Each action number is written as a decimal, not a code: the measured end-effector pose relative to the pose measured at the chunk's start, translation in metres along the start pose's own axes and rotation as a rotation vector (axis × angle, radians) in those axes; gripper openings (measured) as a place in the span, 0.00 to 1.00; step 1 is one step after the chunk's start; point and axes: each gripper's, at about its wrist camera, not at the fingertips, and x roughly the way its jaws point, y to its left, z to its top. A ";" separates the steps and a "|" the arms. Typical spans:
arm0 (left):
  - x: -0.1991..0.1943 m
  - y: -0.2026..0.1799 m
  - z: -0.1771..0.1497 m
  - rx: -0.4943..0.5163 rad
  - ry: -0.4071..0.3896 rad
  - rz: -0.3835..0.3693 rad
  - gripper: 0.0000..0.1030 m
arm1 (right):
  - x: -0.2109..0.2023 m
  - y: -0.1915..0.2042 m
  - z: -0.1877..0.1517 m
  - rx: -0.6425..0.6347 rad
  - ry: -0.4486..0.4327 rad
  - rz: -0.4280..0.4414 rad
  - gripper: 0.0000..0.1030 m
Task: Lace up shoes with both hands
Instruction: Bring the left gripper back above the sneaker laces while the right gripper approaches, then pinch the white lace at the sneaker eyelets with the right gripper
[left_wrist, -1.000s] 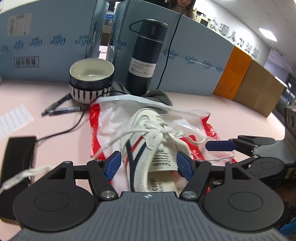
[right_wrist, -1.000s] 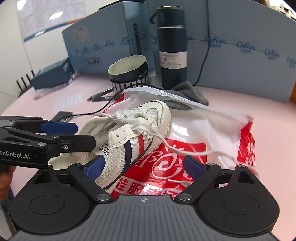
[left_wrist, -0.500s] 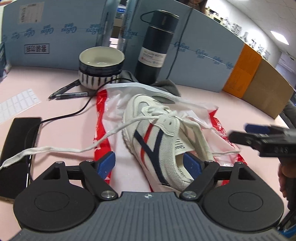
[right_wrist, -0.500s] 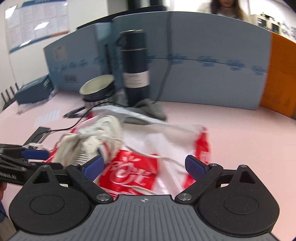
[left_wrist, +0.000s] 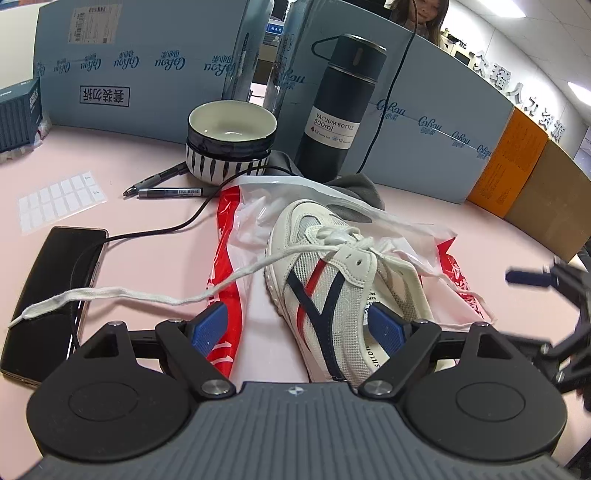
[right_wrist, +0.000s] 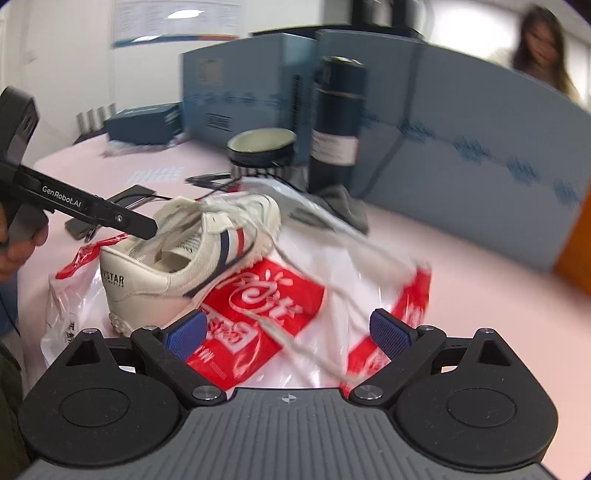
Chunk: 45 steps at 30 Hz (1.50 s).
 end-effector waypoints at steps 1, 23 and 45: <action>-0.001 -0.001 0.000 0.000 -0.003 0.003 0.79 | 0.001 -0.004 0.006 -0.035 -0.003 0.024 0.92; -0.033 0.005 0.001 -0.030 -0.068 0.137 0.79 | 0.062 -0.034 0.045 -0.346 0.242 0.469 0.36; -0.016 -0.012 0.007 0.010 -0.048 0.097 0.80 | 0.077 -0.064 0.016 0.039 0.223 0.560 0.04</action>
